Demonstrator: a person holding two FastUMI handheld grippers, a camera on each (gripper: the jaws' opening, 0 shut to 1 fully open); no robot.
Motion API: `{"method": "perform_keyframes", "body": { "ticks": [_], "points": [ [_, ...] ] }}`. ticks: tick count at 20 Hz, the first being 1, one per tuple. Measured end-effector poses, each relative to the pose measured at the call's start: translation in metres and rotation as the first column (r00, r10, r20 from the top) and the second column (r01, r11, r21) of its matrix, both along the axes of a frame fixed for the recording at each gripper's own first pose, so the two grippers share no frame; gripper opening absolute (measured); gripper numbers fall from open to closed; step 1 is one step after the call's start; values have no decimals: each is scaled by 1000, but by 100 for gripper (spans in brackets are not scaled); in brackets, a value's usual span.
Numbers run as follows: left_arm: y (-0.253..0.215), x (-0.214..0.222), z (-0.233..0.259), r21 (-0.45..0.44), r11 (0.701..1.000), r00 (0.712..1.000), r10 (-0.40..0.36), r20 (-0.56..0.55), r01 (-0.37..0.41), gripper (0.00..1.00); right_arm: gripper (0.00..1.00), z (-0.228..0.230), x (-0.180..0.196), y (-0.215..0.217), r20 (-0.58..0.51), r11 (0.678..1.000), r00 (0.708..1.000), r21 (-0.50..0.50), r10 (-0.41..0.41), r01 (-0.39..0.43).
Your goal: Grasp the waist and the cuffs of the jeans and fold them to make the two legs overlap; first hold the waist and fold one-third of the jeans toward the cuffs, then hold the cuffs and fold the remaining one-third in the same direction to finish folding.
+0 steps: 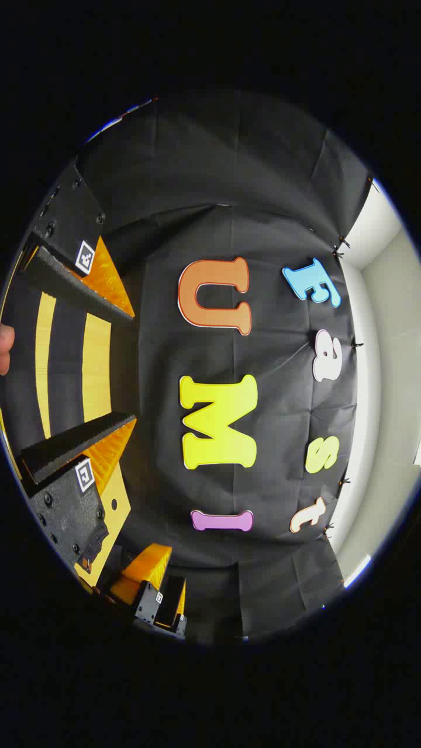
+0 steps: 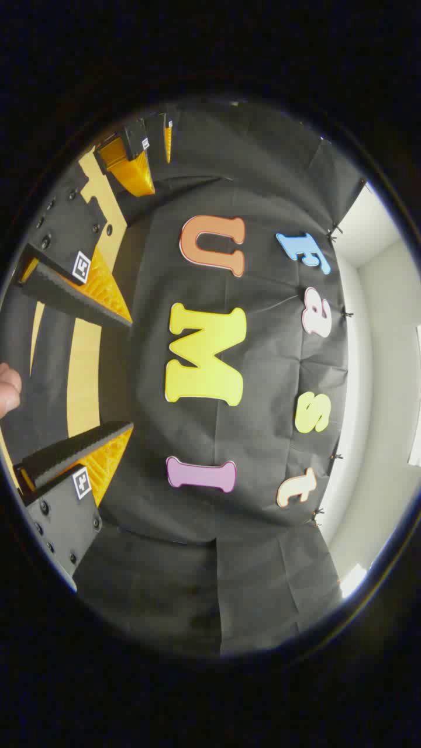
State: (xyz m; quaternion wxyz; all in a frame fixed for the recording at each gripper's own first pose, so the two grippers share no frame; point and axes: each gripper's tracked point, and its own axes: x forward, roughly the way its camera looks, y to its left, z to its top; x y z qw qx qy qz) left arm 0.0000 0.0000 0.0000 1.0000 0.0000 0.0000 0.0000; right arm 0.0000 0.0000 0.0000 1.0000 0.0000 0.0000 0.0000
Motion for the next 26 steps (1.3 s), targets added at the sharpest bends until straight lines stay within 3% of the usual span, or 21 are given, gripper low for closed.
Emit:
{"method": "perform_keyframes", "body": {
  "ticks": [8, 22, 26],
  "points": [
    [14, 1, -3, 7, 999, 999, 48, -11, -48, 98, 96, -7, 7, -3, -20, 1000, 1000, 8, -9, 10],
    [14, 19, -9, -3, 999, 999, 44, -20, -44, 98, 98, -12, 21, -12, -36, 1000, 999, 18, -19, 20],
    [34, 23, -35, -39, 999, 996, 1, -91, -5, 98, 97, -46, 31, -47, -152, 998, 988, 65, 20, -10]
  ]
}}
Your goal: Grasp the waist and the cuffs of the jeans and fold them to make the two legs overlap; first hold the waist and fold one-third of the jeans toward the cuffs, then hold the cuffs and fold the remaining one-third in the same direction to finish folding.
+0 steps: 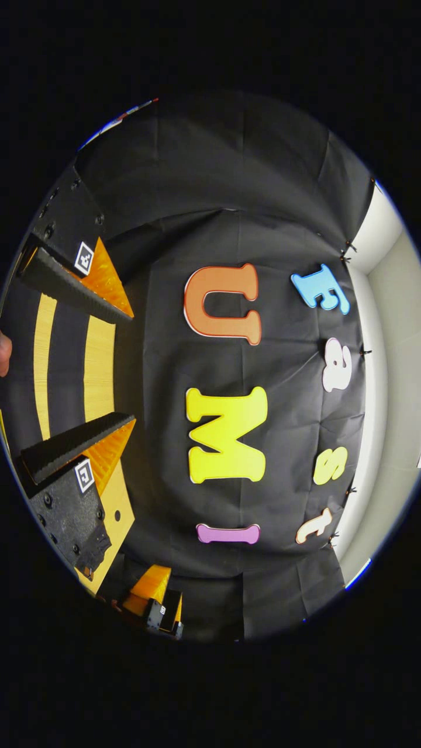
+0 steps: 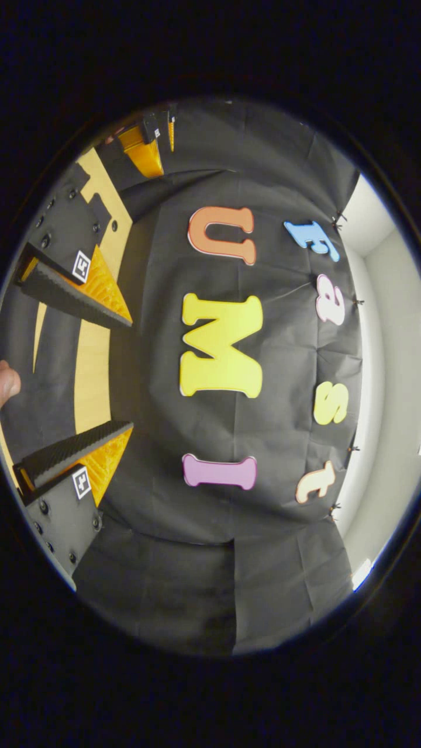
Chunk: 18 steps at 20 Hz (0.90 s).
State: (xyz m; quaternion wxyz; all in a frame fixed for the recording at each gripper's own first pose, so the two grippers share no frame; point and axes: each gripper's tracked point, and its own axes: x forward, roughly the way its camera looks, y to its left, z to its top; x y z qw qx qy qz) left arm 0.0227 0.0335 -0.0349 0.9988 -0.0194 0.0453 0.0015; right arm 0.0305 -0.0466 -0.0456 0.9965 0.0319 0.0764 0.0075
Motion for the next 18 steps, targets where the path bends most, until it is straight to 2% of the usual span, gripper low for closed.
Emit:
{"method": "perform_keyframes", "body": {
  "ticks": [2, 4, 6, 7, 8, 9, 10, 11, 12, 13, 14, 15, 16, 17, 18],
  "points": [
    [30, -7, -42, -78, 996, 993, 28, -118, -38, 99, 98, -42, 0, -46, -153, 995, 988, 97, -17, 32],
    [69, -29, -92, -179, 974, 963, 89, -254, -137, 99, 99, -86, -9, -106, -305, 969, 949, 200, -80, 146],
    [106, -59, -144, -260, 925, 900, 155, -407, -277, 100, 100, -132, -23, -164, -434, 918, 893, 296, -117, 264],
    [117, -73, -171, -313, 886, 864, 166, -476, -343, 99, 98, -154, -30, -179, -496, 875, 861, 362, -111, 321],
    [123, -90, -196, -374, 830, 824, 166, -543, -413, 98, 92, -174, -43, -185, -549, 813, 831, 439, -93, 381],
    [121, -105, -217, -445, 749, 784, 155, -602, -490, 99, 93, -193, -56, -196, -607, 743, 791, 492, -81, 453],
    [117, -114, -232, -523, 639, 751, 134, -647, -565, 99, 92, -212, -67, -202, -652, 684, 755, 524, -61, 508],
    [111, -124, -242, -581, 519, 726, 120, -677, -627, 99, 98, -235, -80, -206, -691, 639, 721, 533, -50, 555],
    [103, -131, -249, -617, 406, 705, 105, -701, -674, 99, 98, -252, -88, -205, -718, 598, 695, 542, -34, 590],
    [96, -132, -252, -646, 313, 700, 98, -707, -696, 99, 98, -264, -94, -202, -738, 560, 675, 551, -19, 618],
    [89, -132, -253, -658, 248, 694, 96, -714, -711, 100, 98, -273, -96, -198, -750, 523, 662, 565, 3, 638],
    [81, -129, -254, -662, 207, 688, 92, -719, -720, 99, 98, -280, -97, -194, -762, 495, 647, 571, 21, 656],
    [92, -134, -259, -664, 187, 686, 92, -722, -724, 98, 98, -284, -98, -192, -769, 473, 638, 577, 39, 666],
    [90, -127, -258, -660, 184, 682, 94, -726, -728, 99, 98, -289, -99, -192, -776, 459, 629, 576, 47, 676],
    [84, -127, -262, -653, 188, 676, 96, -731, -734, 99, 92, -292, -100, -192, -780, 448, 624, 577, 53, 683]
  ]
}}
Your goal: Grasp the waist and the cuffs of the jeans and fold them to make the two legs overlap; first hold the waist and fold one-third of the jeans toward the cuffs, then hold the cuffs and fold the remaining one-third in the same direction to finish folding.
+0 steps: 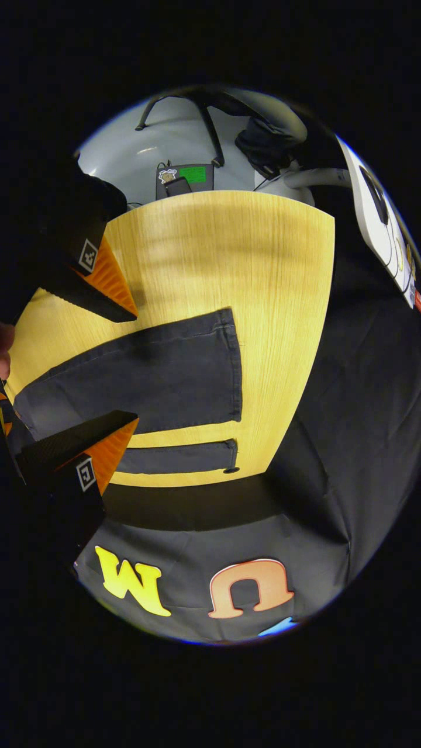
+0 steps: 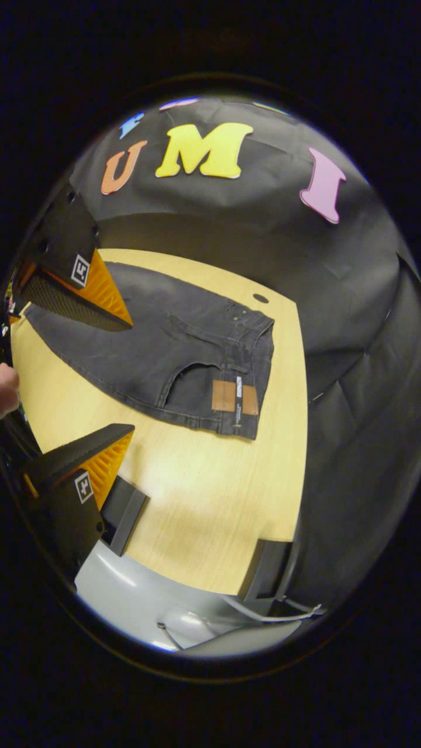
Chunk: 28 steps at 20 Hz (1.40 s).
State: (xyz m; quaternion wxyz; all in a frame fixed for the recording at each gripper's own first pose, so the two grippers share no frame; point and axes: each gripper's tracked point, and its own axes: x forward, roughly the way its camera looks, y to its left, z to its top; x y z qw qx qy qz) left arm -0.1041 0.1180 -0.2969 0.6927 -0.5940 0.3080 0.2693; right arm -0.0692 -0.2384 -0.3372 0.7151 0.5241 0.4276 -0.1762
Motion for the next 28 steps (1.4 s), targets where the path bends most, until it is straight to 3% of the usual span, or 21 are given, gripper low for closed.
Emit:
{"method": "perform_keyframes", "body": {
  "ticks": [1, 2, 4, 5, 7, 11, 13, 14, 22, 23, 24, 25, 26, 28],
  "points": [
    [1, 1, -3, 5, 1000, 1000, 2, -6, -2, 99, 92, -4, 2, -2, -9, 1000, 1000, 4, -8, 8],
    [5, 4, -9, 5, 1000, 1000, 2, -15, -2, 99, 98, -8, 5, -3, -16, 1000, 1000, 8, -13, 13],
    [10, 12, -22, 4, 1000, 1000, 8, -28, -8, 100, 98, -16, 8, -5, -32, 1000, 999, 9, -25, 26],
    [12, 16, -21, 6, 1000, 1000, 16, -16, -16, 100, 92, -20, 10, -6, -42, 999, 999, 10, -35, 36],
    [12, 23, -21, 15, 1000, 1000, 7, -11, -7, 98, 98, -28, 17, -10, -50, 998, 997, 15, -61, 62],
    [14, 41, -22, 21, 1000, 1000, -4, 8, 4, 100, 98, -44, 32, -11, -72, 995, 993, 32, -93, 96],
    [13, 50, -22, 20, 1000, 1000, -7, 15, 6, 98, 92, -46, 45, -11, -65, 993, 992, 38, -110, 113],
    [13, 54, -22, 20, 1000, 1000, -10, 19, 10, 98, 96, -47, 50, -11, -65, 993, 992, 31, -108, 110],
    [11, 91, -29, -1, 999, 999, -38, -5, 38, 95, 95, -54, 74, -8, -124, 995, 988, -44, -92, 87],
    [13, 91, -35, 0, 999, 999, -34, -39, 34, 85, 94, -56, 72, -10, -158, 995, 984, -66, -83, 74],
    [14, 90, -39, 2, 1000, 998, -29, -64, 30, 67, 91, -59, 69, -11, -190, 994, 978, -87, -82, 67],
    [13, 93, -41, -1, 999, 997, -34, -72, 34, 49, 80, -58, 71, -12, -205, 993, 974, -88, -94, 77],
    [13, 92, -41, 3, 999, 995, -42, -85, 42, 52, 70, -62, 69, -14, -237, 992, 966, -98, -105, 83],
    [15, 90, -45, 5, 999, 993, -43, -113, 44, 37, 58, -69, 66, -15, -284, 990, 951, -96, -123, 99]
  ]
}}
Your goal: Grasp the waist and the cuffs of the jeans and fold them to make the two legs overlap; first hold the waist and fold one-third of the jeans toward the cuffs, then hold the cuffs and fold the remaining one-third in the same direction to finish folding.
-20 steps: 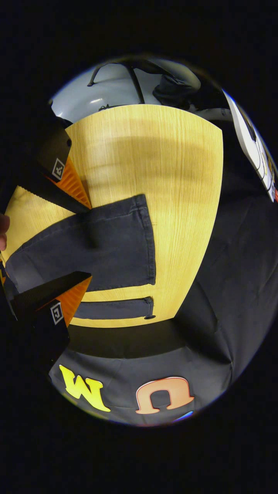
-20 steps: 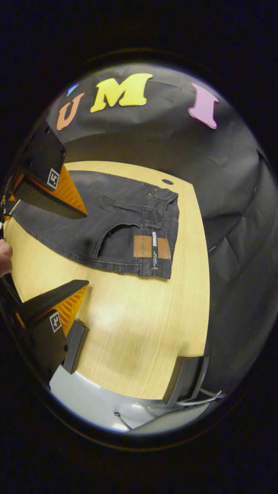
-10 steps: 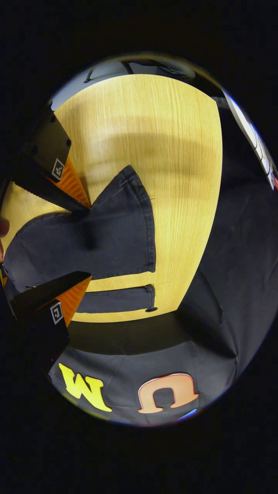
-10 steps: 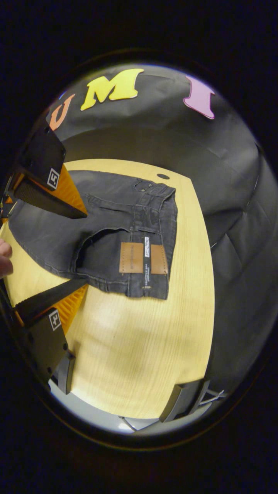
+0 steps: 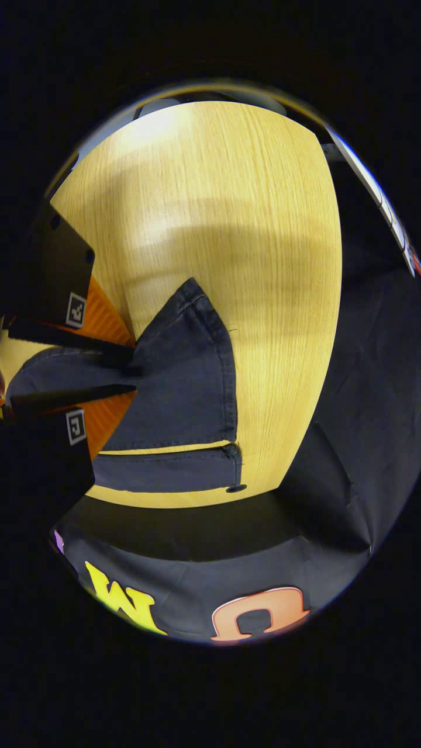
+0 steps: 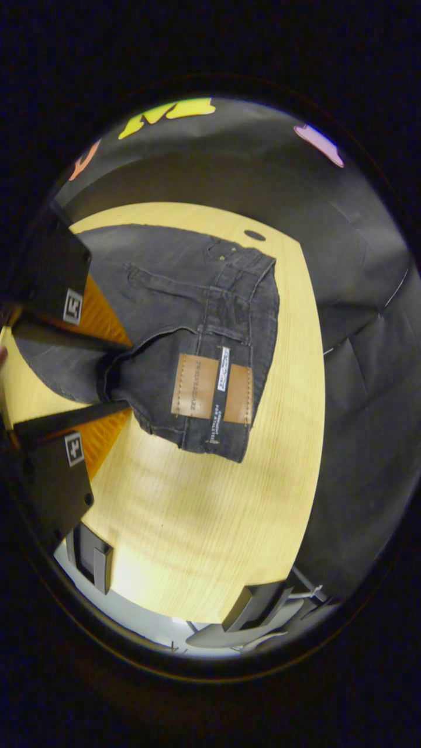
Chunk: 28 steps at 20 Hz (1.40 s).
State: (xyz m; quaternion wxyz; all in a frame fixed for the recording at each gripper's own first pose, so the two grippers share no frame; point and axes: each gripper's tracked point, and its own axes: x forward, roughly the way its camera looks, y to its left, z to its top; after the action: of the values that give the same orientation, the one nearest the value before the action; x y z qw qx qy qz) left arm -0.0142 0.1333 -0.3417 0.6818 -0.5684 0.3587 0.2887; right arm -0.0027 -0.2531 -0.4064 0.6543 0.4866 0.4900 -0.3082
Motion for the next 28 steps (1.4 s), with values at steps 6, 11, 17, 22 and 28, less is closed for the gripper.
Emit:
{"method": "perform_keyframes", "body": {
  "ticks": [6, 11, 17, 22, 28],
  "points": [
    [-1, -1, 6, -45, 999, 1000, -15, 7, 16, 6, 8, 3, 6, -1, 11, 998, 1000, 68, -9, 8],
    [-8, 6, 58, -82, 996, 996, -34, 81, 41, 4, 1, 43, 4, 1, 106, 995, 994, 93, 9, -19],
    [-1, 38, 117, -117, 990, 988, -55, 144, 72, 4, 1, 113, 41, 4, 234, 990, 972, 123, 38, -68],
    [3, 107, 130, -127, 979, 980, -143, 138, 160, 4, 1, 130, 110, 8, 256, 984, 963, 133, 83, -120],
    [0, 213, 112, -97, 959, 961, -255, 110, 266, 4, 0, 111, 203, 13, 256, 980, 960, 128, 114, -151]
  ]
}}
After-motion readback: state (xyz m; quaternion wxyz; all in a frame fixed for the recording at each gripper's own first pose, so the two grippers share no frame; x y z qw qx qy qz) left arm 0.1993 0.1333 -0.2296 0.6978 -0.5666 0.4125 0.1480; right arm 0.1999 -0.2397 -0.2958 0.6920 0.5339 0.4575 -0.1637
